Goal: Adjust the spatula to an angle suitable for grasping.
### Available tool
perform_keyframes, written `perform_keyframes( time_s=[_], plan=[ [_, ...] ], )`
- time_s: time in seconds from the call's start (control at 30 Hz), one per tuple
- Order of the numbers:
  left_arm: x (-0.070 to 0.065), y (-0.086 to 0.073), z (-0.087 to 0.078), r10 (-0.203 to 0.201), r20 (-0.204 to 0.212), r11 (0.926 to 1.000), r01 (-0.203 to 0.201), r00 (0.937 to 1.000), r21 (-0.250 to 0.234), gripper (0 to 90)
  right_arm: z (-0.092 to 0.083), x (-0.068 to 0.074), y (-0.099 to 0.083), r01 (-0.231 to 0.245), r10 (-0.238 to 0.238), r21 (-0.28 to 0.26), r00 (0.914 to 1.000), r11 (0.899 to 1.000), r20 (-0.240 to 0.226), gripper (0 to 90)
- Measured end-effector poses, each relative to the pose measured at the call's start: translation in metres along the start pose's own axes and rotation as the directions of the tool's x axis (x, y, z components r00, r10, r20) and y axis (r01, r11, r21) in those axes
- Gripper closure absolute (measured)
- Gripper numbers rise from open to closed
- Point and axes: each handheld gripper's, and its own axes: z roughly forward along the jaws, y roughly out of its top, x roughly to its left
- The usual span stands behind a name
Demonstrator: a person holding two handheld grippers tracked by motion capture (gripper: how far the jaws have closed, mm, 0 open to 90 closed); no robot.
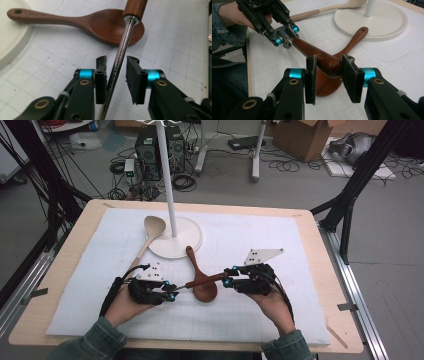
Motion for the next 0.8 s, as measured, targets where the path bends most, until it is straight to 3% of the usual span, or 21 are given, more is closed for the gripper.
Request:
perform_keyframes(
  time_s=[0.2,0.3,0.47,0.8],
  plan=[
    [0.002,0.003,-0.001,0.013,0.009,0.9999,-0.013,0.9999,0.005,77.3,0.001,-0.002,0.000,-0.012,0.012,-0.003,0.9999,1.000,-0.008,65.6],
    [0.002,0.005,-0.002,0.019,0.035,0.9998,-0.019,0.9992,0.005,78.6,0.000,-0.003,0.001,-0.018,0.018,-0.012,0.9998,1.000,-0.010,64.9],
    [0.004,0.006,-0.003,0.019,0.056,0.9998,-0.019,0.9983,0.000,79.9,-0.003,-0.004,0.003,-0.030,0.030,-0.022,0.9995,0.999,0.001,59.5],
    [0.006,0.008,-0.013,0.013,0.041,0.9995,-0.011,0.9991,-0.030,82.3,-0.013,-0.006,0.001,-0.067,0.069,-0.044,0.9963,0.997,0.051,42.8]
  ],
)
